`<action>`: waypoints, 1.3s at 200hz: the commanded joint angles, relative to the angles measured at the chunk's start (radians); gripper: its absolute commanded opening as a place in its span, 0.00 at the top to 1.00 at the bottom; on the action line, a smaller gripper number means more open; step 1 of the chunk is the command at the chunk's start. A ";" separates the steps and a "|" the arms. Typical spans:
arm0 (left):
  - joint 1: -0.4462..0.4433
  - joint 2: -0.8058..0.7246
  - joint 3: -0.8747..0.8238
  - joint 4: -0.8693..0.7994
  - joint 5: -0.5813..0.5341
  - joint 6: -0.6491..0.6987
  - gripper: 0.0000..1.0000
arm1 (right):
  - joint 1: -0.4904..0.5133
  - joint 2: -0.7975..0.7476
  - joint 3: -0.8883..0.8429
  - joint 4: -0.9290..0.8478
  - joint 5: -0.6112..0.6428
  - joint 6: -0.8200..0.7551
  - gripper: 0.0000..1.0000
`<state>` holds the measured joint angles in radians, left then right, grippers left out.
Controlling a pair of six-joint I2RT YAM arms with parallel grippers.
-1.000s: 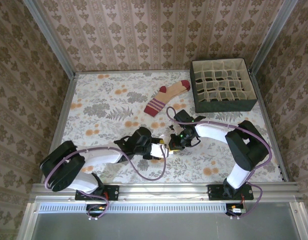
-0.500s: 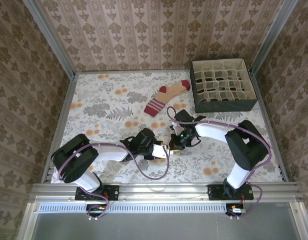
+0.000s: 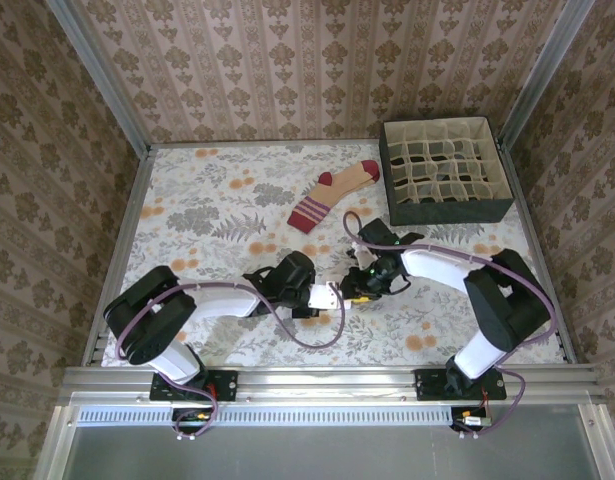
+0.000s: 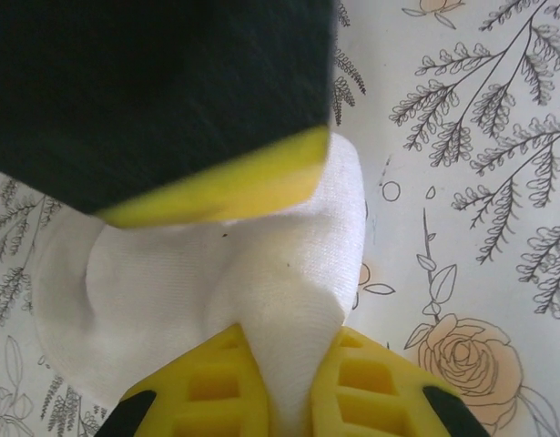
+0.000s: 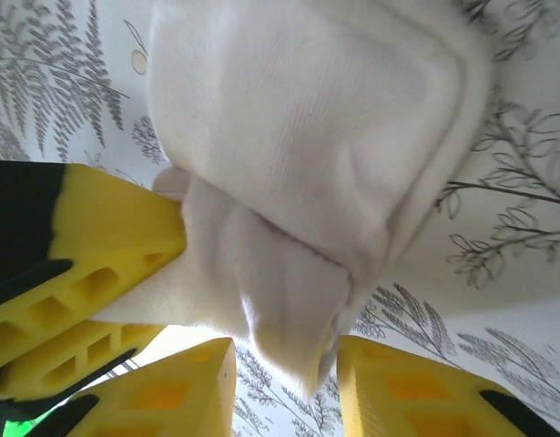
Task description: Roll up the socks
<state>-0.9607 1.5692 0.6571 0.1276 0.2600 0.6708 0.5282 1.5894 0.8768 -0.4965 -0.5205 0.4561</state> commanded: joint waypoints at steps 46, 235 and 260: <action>0.060 0.075 0.128 -0.320 0.234 -0.210 1.00 | -0.016 -0.166 -0.039 -0.010 0.081 -0.006 0.63; 0.191 0.302 0.298 -0.503 0.445 -0.375 0.98 | -0.004 -0.004 -0.120 0.216 0.005 0.080 0.61; 0.192 0.280 0.266 -0.451 0.415 -0.390 0.90 | 0.008 0.043 -0.099 0.211 0.007 0.088 0.72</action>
<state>-0.7704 1.8317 0.9802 -0.2821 0.7521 0.3088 0.5175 1.5761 0.7532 -0.2909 -0.5125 0.5259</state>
